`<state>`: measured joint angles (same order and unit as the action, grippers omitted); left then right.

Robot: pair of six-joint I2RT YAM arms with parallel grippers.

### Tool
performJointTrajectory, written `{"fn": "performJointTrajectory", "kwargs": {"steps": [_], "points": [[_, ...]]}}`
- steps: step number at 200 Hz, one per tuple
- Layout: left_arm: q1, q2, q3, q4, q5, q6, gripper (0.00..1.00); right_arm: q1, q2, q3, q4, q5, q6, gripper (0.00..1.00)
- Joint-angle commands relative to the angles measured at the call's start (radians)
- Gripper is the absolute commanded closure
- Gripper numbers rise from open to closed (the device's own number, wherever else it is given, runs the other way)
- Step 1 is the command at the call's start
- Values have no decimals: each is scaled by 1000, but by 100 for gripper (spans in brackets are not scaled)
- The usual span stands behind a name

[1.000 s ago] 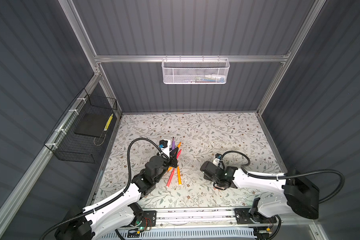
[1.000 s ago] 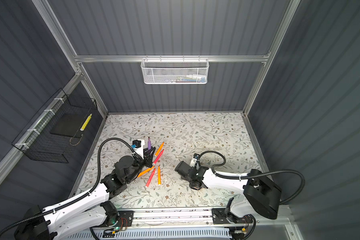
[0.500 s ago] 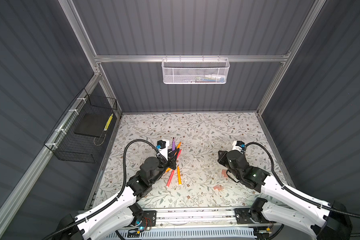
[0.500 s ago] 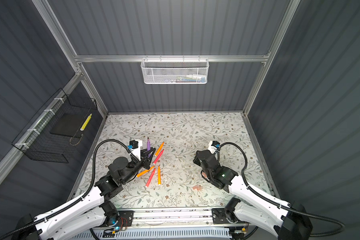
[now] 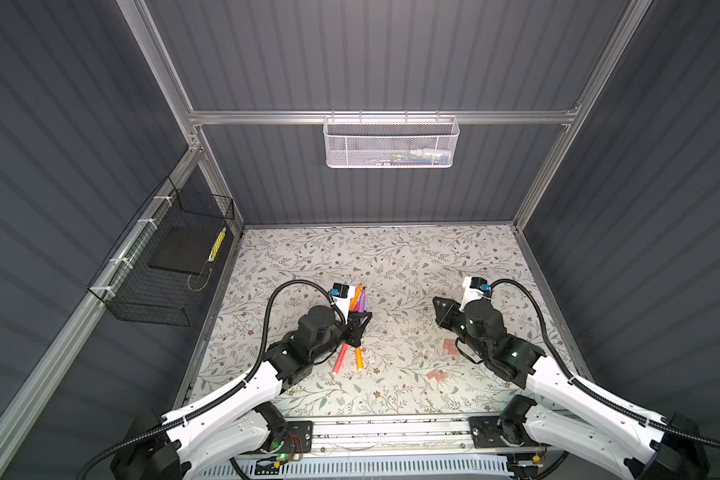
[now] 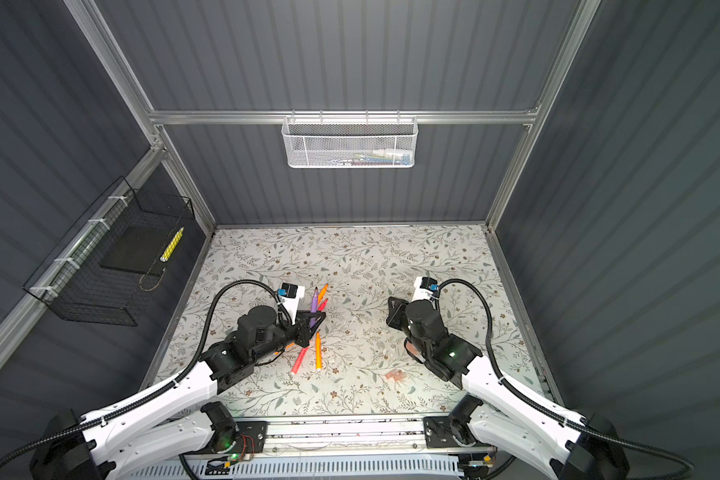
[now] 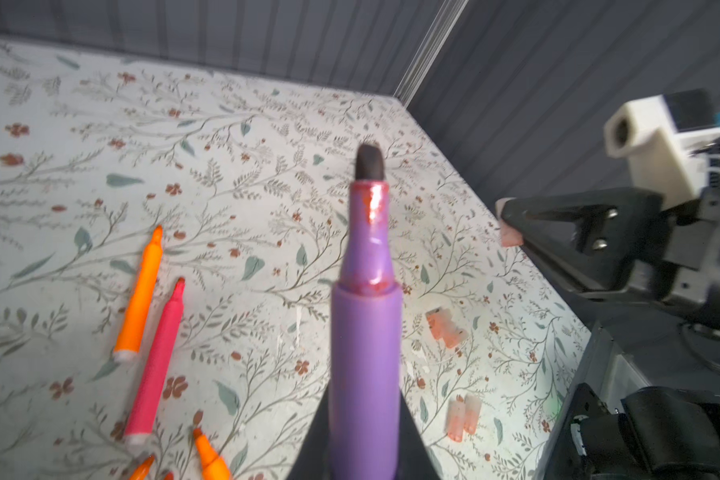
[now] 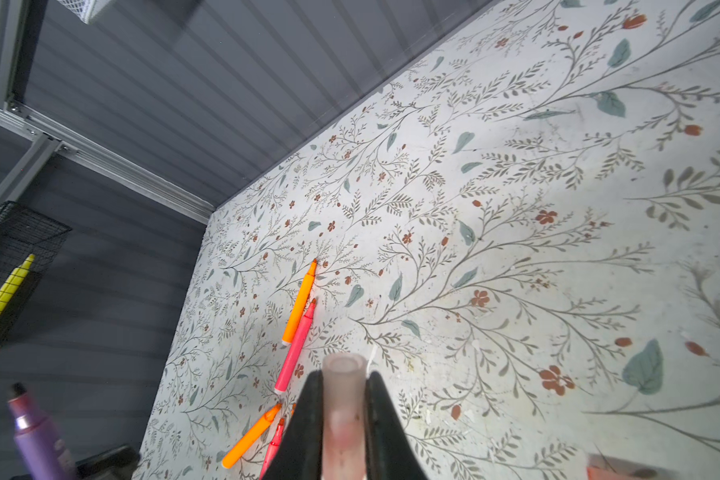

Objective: Insert the pens into the pen caps
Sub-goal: 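Lift the pink cap with the right gripper toward the held purple marker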

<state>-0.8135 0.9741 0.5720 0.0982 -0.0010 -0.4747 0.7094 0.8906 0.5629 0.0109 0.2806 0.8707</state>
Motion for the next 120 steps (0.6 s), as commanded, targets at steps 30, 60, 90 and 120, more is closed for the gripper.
{"fn": "performJointTrajectory", "kwargs": {"steps": [30,60,90,120], "points": [[-30,90,18,22,118,-43,100,-17,-33,-39,131,-103,-15,91],[-68,191,51,81,175,-108,100,-17,-28,-93,309,-191,-5,92],[-159,257,74,156,148,-120,100,-18,-8,-104,382,-203,13,94],[-226,316,100,214,112,-123,100,-19,5,-102,416,-209,23,94]]}}
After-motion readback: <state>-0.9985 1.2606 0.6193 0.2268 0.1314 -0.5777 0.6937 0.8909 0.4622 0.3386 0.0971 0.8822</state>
